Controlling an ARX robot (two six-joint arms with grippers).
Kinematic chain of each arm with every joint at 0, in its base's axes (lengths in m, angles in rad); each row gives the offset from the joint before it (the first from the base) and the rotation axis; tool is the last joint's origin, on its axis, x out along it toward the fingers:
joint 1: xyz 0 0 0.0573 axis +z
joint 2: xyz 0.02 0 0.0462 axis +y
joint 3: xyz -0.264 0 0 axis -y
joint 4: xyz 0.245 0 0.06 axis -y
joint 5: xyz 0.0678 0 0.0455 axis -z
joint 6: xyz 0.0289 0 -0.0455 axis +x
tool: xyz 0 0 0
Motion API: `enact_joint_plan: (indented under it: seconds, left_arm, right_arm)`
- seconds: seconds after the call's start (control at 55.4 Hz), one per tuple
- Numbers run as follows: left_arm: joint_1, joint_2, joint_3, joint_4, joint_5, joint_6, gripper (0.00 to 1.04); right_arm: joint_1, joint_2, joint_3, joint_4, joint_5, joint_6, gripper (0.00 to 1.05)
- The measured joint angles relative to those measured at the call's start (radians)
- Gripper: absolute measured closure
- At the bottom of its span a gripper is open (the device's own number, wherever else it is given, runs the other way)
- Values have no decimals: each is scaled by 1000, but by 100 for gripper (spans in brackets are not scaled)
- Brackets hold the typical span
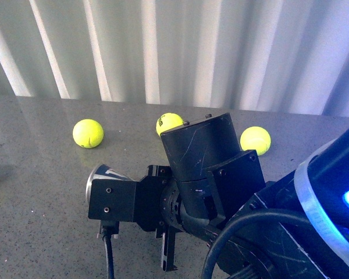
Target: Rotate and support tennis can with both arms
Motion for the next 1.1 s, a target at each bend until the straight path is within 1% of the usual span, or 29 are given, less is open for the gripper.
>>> enact_joint_plan:
  seconds: [0.09,0.343,0.705,0.723,0.741,0.759,0.813,0.903,0.939,0.994,1.03,1.102]
  left_arm:
    - [0,0,0,0,0,0,7]
    - [0,0,0,0,0,0,7]
    - [0,0,0,0,0,0,7]
    - [0,0,0,0,0,0,7]
    - [0,0,0,0,0,0,7]
    - [0,0,0,0,0,0,7]
    - [0,0,0,0,0,0,7]
    - [0,0,0,0,0,0,7]
    - [0,0,0,0,0,0,7]
    - [0,0,0,0,0,0,7]
    - [0,0,0,0,0,0,7]
    - [0,0,0,0,0,0,7]
  right_arm:
    - [-4,19,9,0,14,-7,93]
    - [-13,30,14,-2,10,2,93]
    - [-31,75,34,48,8,-17,95]
    - [-31,75,34,49,8,-15,94]
    - [-30,75,34,50,8,-11,90]
    - [-29,75,34,50,6,-1,83]
    - [-25,72,30,46,-7,34,72]
    - [-19,62,15,37,-14,59,60]
    - [-16,51,4,26,-17,64,53]
    - [-13,39,-7,11,-23,69,46]
    - [-9,25,-19,-5,-29,75,39]
    - [-7,1,-37,-21,-34,81,28]
